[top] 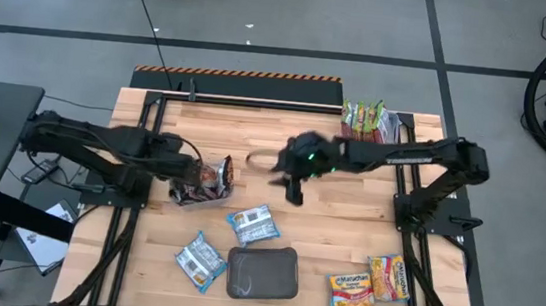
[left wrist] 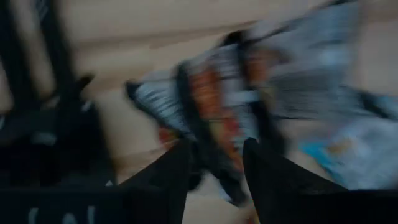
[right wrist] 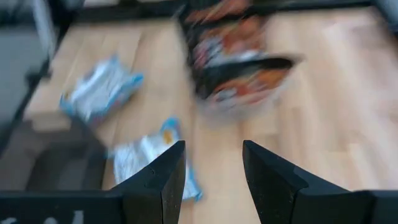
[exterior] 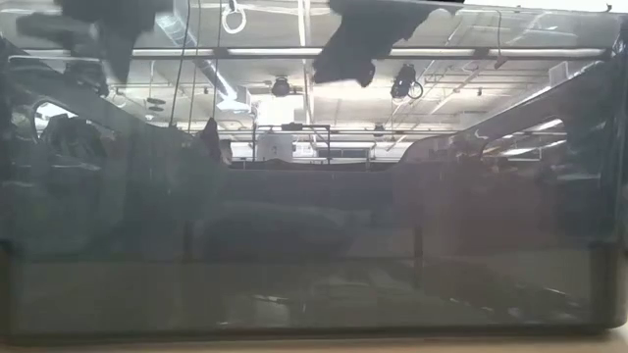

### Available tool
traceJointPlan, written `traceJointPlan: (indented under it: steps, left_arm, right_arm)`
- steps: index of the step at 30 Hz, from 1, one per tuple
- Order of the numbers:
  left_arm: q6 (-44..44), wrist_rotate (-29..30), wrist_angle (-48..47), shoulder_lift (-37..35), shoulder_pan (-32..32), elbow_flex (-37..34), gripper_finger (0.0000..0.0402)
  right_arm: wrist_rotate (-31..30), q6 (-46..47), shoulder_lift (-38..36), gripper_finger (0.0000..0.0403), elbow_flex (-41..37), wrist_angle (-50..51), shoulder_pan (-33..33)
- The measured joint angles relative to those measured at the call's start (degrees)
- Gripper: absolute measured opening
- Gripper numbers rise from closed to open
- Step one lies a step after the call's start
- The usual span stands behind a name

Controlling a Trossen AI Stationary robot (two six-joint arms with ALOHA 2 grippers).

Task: Sort Maruchan noodles
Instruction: Put the blue noodle pack into the black bin

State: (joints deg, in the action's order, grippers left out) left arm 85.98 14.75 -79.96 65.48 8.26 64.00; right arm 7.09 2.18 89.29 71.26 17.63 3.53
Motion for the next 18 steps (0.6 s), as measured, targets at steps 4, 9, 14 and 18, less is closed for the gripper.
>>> traceJointPlan:
  steps: [4,9,14,18]
  left_arm:
    - [-7.0,6.8,4.8,-0.8,4.9,5.7,0.0159]
    - [-11.9,14.2,18.0,0.5,9.1,4.0,0.016]
    - [-14.8,13.5,30.9,5.3,10.5,-2.0,0.016]
    - [-16.6,9.6,32.6,8.8,12.7,-5.6,0.016]
  right_arm:
    - [-0.7,-5.4,5.7,0.0165,0.0,0.7,-3.5]
    - [-4.3,0.7,10.8,0.0165,0.0,5.1,-5.8]
    - [1.0,19.1,13.6,0.0165,0.0,10.0,-6.7]
    - [3.3,29.2,16.3,0.0165,0.0,10.3,-9.0]
